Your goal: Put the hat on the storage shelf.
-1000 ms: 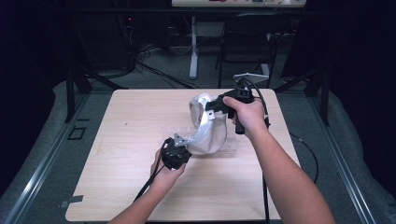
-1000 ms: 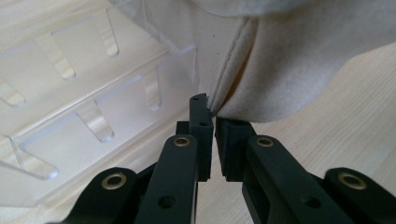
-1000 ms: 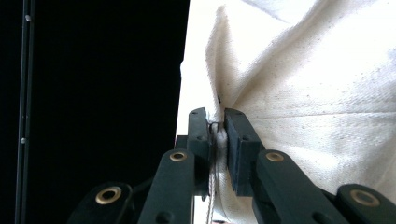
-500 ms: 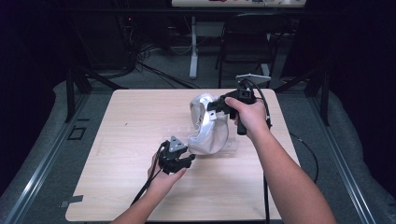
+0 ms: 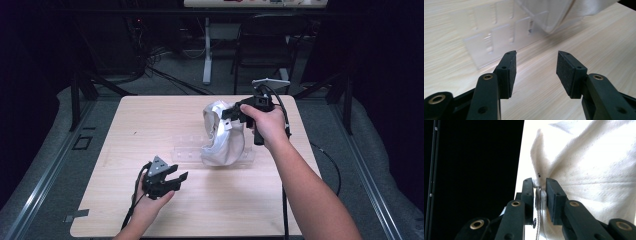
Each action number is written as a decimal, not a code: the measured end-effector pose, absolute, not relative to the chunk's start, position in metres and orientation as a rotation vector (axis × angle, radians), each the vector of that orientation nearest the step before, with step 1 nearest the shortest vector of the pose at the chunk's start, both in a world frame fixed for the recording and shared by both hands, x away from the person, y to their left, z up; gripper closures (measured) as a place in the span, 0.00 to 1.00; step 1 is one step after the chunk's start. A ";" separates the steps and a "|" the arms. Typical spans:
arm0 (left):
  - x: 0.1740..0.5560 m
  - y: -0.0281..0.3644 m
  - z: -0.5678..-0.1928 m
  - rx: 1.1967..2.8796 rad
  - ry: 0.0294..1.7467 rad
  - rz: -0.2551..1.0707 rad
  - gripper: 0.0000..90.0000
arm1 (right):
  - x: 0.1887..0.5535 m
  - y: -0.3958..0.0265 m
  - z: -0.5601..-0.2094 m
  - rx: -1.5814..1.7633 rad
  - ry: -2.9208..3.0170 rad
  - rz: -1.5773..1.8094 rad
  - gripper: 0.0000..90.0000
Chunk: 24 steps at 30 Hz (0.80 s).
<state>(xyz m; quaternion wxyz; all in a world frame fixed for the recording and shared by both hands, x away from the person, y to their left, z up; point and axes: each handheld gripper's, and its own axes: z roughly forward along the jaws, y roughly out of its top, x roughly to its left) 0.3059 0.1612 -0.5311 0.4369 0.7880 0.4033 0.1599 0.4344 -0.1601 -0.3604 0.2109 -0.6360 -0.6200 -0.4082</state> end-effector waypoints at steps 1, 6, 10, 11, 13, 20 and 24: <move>0.306 0.161 -0.531 1.960 1.003 0.398 0.56 | 0.434 -0.160 -0.360 -1.768 -1.723 -1.134 0.86; 0.305 0.182 -0.533 1.945 1.029 0.413 0.56 | 0.431 -0.161 -0.355 -1.769 -1.736 -1.153 0.80; 0.308 0.196 -0.531 1.918 1.051 0.434 0.55 | 0.427 -0.164 -0.352 -1.761 -1.754 -1.169 0.76; 0.308 0.196 -0.531 1.918 1.051 0.434 0.55 | 0.427 -0.164 -0.352 -1.761 -1.754 -1.169 0.76; 0.310 0.204 -0.531 1.888 1.085 0.437 0.55 | 0.424 -0.167 -0.350 -1.762 -1.773 -1.173 0.74; 0.314 0.211 -0.534 1.878 1.107 0.445 0.55 | 0.415 -0.172 -0.345 -1.783 -1.826 -1.220 0.67; 0.315 0.215 -0.534 1.857 1.125 0.437 0.55 | 0.413 -0.174 -0.343 -1.781 -1.843 -1.226 0.66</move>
